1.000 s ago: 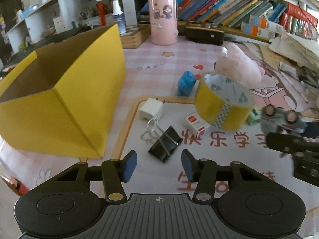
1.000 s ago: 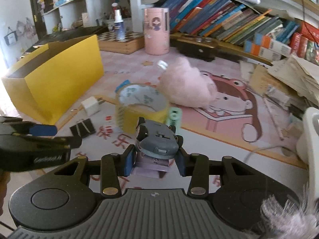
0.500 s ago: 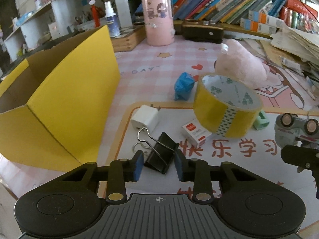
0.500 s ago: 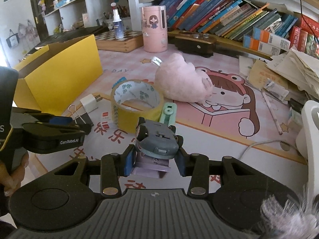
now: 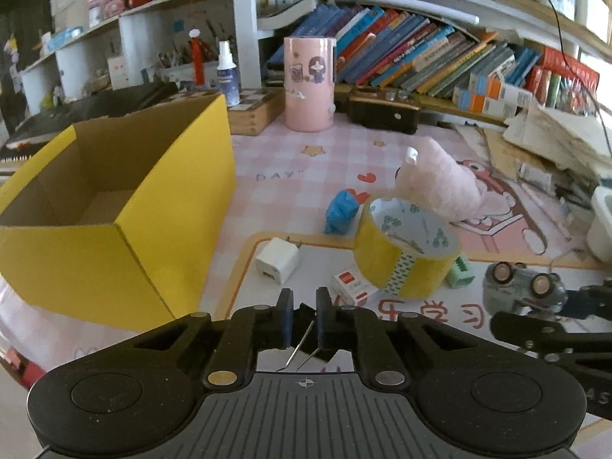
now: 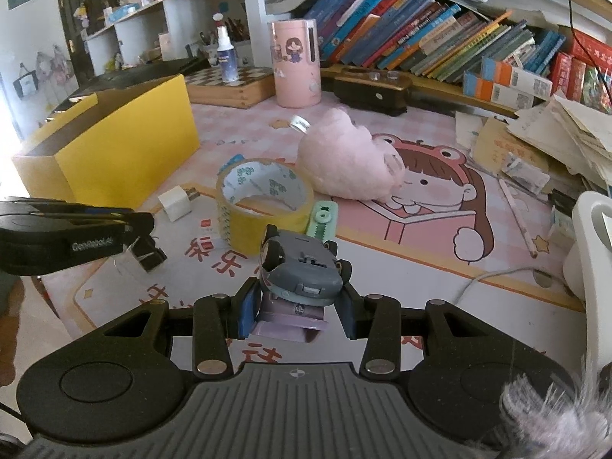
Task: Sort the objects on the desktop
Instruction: 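Lower the left tool onto the black binder clip and close its fingers, then lift the binder clip with the left tool while the right tool holds the toy car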
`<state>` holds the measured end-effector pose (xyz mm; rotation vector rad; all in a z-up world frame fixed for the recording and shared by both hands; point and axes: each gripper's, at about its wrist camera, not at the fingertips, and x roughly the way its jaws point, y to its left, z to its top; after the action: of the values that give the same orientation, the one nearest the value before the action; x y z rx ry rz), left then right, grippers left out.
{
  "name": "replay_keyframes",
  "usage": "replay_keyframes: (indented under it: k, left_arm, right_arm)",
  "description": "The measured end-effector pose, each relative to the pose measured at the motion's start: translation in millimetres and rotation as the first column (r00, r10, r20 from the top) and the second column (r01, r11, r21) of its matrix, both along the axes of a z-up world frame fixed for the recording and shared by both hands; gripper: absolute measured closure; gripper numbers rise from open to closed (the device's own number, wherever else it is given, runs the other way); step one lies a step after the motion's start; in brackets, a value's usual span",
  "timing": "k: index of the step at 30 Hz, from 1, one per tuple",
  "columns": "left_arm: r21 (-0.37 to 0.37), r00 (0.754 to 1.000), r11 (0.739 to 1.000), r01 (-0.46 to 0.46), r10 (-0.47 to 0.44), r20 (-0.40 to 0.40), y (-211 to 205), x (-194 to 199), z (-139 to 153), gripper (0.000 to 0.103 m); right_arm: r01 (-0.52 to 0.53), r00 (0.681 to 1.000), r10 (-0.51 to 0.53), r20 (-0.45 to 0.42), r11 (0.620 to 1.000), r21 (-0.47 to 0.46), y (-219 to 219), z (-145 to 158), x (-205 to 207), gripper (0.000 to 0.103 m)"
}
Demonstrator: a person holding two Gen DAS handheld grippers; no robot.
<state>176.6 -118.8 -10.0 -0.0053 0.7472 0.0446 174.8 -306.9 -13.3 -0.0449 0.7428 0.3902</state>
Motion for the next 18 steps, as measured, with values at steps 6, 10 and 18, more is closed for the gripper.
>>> replay_keyframes:
  k: [6,10,18]
  left_arm:
    - [-0.006,1.000,1.000,-0.026,0.026,0.017,2,-13,3,0.095]
    - [-0.010,0.999,0.999,-0.034,0.034,0.031,1,-19,5,0.095]
    - [-0.014,0.999,0.999,-0.038,0.038,0.030,-3,-21,4,0.095]
  right_arm:
    - [-0.031,1.000,0.031,0.001,0.999,0.014,3,1,-2,0.063]
    - [-0.056,0.998,0.056,0.014,0.998,0.014,5,3,-3,0.063]
    - [-0.078,0.997,0.078,0.014,0.997,0.013,5,3,-5,0.063]
